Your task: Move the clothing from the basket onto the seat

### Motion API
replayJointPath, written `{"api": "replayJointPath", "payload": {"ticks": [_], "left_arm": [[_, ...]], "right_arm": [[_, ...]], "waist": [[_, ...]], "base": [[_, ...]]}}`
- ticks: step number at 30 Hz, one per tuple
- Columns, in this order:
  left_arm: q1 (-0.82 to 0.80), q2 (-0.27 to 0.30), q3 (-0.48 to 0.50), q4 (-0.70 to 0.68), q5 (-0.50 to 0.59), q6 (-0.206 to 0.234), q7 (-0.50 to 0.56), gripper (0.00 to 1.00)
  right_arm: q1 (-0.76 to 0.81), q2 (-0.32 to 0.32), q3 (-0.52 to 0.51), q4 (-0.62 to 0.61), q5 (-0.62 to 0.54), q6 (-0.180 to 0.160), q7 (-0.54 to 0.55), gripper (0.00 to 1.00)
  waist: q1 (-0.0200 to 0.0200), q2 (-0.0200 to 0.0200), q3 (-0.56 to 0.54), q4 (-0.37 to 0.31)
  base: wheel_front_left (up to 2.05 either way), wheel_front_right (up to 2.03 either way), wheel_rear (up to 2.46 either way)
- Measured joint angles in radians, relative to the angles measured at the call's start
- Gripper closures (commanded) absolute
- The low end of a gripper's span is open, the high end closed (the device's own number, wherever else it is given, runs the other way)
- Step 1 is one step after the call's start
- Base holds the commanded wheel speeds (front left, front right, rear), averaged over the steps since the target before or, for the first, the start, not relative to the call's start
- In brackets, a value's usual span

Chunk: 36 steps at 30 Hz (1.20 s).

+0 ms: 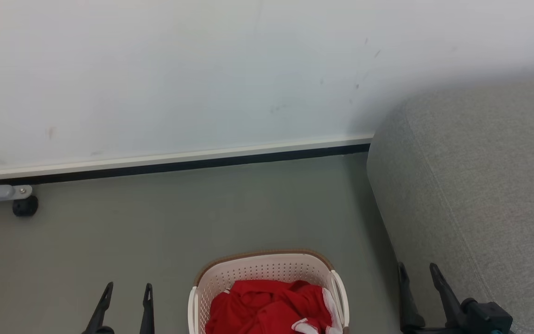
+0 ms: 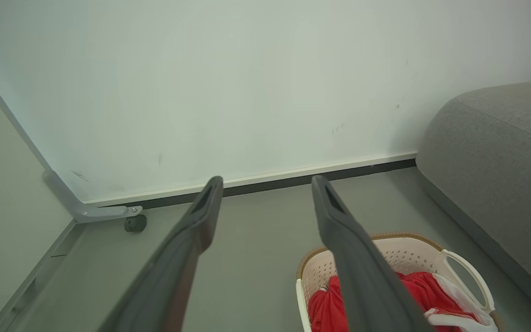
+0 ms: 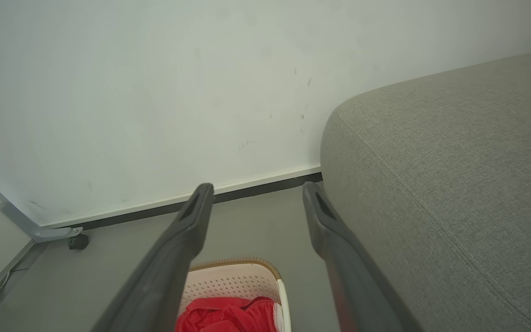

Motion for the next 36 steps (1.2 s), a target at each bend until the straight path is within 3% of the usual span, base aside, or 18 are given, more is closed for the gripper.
{"api": "replayJointPath", "payload": {"ticks": [17,26,36], "left_arm": [[-0.172,-0.026,-0.113,0.063,0.054,-0.067,0.001,0.0],[-0.299,-0.05,-0.199,0.171,0.102,-0.118,0.047,0.0],[-0.425,-0.063,-0.234,0.303,0.124,-0.137,0.096,0.0]], "right_arm": [[-0.123,0.0,-0.063,-0.095,-0.043,-0.009,-0.004,0.0],[-0.22,0.001,-0.093,-0.128,-0.043,-0.01,-0.006,0.0],[-0.349,0.005,-0.085,-0.158,-0.053,-0.009,-0.007,0.0]], "waist": [[0.0003,0.0001,0.219,-0.05],[0.0003,0.0002,0.349,-0.089],[0.0003,0.0002,0.499,-0.123]], "base": [[0.0,0.0,0.0],[0.0,0.0,0.0],[0.0,0.0,0.0]]}}
